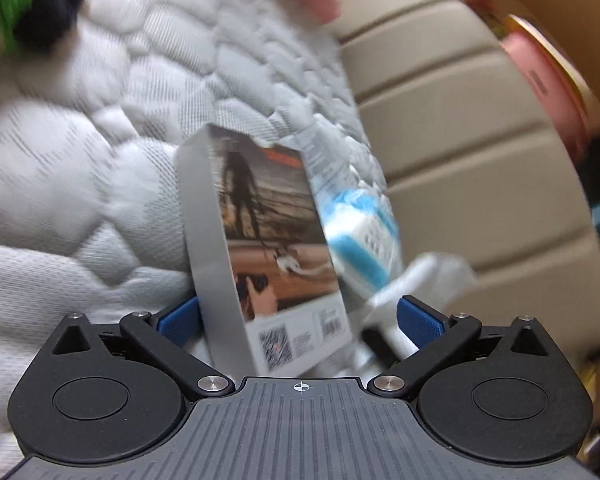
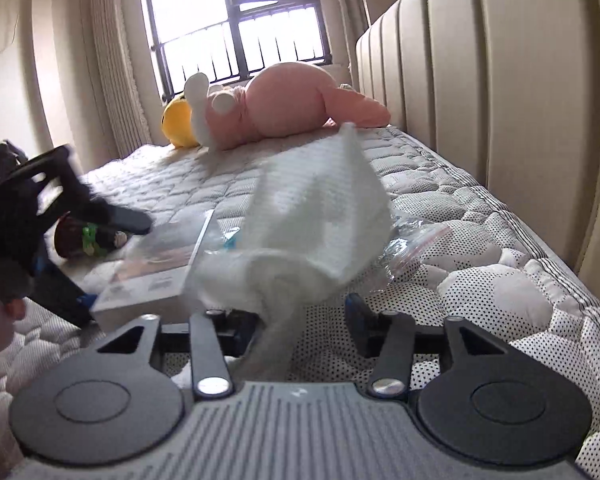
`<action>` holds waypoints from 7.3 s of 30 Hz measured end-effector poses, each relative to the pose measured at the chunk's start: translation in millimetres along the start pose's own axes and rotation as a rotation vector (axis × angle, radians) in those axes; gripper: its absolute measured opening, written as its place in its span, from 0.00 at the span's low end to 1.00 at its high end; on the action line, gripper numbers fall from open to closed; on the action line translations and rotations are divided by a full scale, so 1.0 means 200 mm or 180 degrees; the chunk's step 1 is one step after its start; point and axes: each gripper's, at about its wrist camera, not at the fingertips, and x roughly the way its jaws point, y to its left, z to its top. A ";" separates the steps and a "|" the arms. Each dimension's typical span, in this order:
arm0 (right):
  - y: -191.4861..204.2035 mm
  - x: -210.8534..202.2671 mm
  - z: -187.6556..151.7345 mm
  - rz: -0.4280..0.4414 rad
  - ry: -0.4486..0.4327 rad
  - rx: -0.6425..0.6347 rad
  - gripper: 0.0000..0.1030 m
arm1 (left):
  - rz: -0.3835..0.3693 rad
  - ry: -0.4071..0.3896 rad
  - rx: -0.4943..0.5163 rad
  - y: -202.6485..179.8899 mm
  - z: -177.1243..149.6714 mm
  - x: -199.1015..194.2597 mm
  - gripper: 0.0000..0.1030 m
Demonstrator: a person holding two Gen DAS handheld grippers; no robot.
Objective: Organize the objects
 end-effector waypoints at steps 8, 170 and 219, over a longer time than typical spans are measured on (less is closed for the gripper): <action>-0.02 0.03 0.00 0.0237 -0.0006 0.0033 0.40 | -0.0627 -0.0104 -0.0275 0.07 0.02 0.14 0.74; 0.89 0.48 0.34 0.0894 0.0412 -0.0598 0.17 | 0.0501 -0.1522 0.1359 0.27 -0.07 -0.45 0.86; 0.17 0.31 0.16 0.0722 -0.0399 0.0555 0.21 | 0.0807 -0.1987 -0.0753 0.21 0.12 -0.32 1.00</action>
